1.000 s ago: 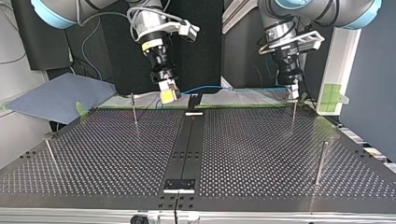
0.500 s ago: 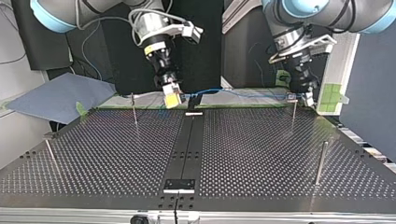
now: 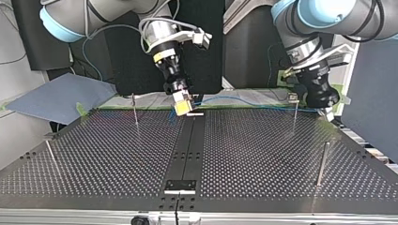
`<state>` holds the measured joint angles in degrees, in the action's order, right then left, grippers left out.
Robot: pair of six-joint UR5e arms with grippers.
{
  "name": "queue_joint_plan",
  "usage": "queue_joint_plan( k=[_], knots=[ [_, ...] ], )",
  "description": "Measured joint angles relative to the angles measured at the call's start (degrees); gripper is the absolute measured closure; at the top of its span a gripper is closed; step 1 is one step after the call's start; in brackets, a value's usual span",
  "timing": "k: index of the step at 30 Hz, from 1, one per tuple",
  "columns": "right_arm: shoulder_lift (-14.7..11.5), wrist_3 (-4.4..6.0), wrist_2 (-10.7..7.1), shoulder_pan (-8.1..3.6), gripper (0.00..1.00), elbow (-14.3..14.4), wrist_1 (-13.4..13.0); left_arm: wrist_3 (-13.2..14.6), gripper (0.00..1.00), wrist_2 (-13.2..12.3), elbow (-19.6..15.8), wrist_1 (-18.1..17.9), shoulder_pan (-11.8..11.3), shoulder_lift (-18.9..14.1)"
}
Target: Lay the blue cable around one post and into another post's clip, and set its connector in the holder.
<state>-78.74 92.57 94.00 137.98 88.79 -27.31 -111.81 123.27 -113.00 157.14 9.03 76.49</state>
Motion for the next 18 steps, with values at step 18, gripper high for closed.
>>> queue_joint_plan(
  k=[18],
  knots=[
    [0.49,0.49,-0.19,0.38,1.0,-4.4,1.99,-3.24,0.85,-5.54,7.68,3.25,-7.72,0.05]
  ],
)
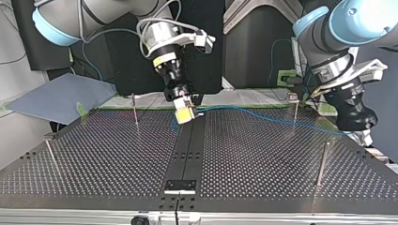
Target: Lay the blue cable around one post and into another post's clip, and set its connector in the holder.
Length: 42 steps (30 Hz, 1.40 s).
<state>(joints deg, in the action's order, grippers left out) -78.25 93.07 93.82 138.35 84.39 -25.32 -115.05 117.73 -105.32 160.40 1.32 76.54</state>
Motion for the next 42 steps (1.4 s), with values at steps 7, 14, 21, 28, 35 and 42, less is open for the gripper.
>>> queue_joint_plan(
  k=[7,14,21,28,35,42],
  knots=[
    [1.17,-0.18,0.01,0.52,1.0,-1.01,-0.02,-3.39,0.85,-3.61,1.07,0.14,-3.61,0.56],
    [2.03,-0.34,0.05,1.01,1.0,-2.24,-0.72,-4.65,0.85,-7.44,1.15,-1.15,-7.44,2.49],
    [2.15,-0.41,0.24,1.27,1.0,-3.92,-1.57,-4.81,0.85,-11.21,2.53,-4.17,-11.21,4.06],
    [3.24,-0.21,0.87,1.34,1.0,-5.45,-2.8,-4.43,0.85,-15.08,3.95,-4.78,-15.01,6.6],
    [4.97,-0.29,1.04,1.29,1.0,-5.83,-3.83,-3.51,0.85,-16.98,4.46,-5.09,-16.12,8.97],
    [7.45,0.01,1.49,0.69,1.0,-5.86,-5.37,-1.32,0.85,-19.34,4.51,-5.25,-16.3,10.32]
  ],
)
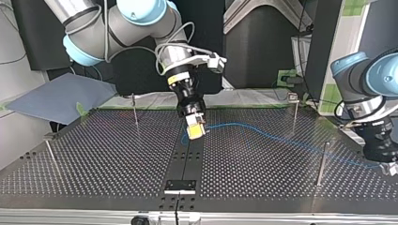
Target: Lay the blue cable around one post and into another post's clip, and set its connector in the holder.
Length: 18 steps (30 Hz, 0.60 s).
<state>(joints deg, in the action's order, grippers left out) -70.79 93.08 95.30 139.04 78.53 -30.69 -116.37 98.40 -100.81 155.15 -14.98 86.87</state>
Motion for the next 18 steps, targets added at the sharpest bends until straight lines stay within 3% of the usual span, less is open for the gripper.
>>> queue_joint_plan(
  k=[18],
  knots=[
    [3.42,0.53,0.24,-2.26,1.0,0.0,-1.75,1.62,0.85,-0.34,0.0,-0.73,-0.07,4.78]
  ],
)
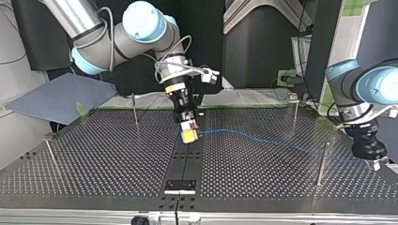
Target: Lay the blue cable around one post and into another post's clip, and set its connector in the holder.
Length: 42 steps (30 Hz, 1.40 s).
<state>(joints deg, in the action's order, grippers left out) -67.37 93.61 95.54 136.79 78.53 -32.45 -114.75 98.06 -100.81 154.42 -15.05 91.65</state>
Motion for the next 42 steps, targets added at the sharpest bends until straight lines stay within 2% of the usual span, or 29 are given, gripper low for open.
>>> queue_joint_plan(
  k=[9,15,26,32,42],
  knots=[
    [1.45,-0.01,0.0,-0.89,1.0,-0.01,-0.78,0.46,0.85,-0.49,-0.04,-1.15,0.32,0.98],
    [2.43,-0.15,-0.09,-1.6,1.0,0.01,-0.86,0.98,0.85,-1.48,-0.06,-1.3,0.67,3.18],
    [2.7,0.07,-0.45,-3.72,1.0,-0.39,-1.69,0.86,0.85,-3.01,0.49,-2.25,0.82,4.16],
    [2.73,0.07,-1.13,-4.55,1.0,-1.15,-1.49,0.7,0.85,-4.07,1.24,-2.13,0.83,4.21],
    [2.79,-0.04,-1.31,-5.79,1.0,-1.3,-0.28,0.41,0.85,-3.94,1.33,-1.95,0.96,5.01]
  ],
)
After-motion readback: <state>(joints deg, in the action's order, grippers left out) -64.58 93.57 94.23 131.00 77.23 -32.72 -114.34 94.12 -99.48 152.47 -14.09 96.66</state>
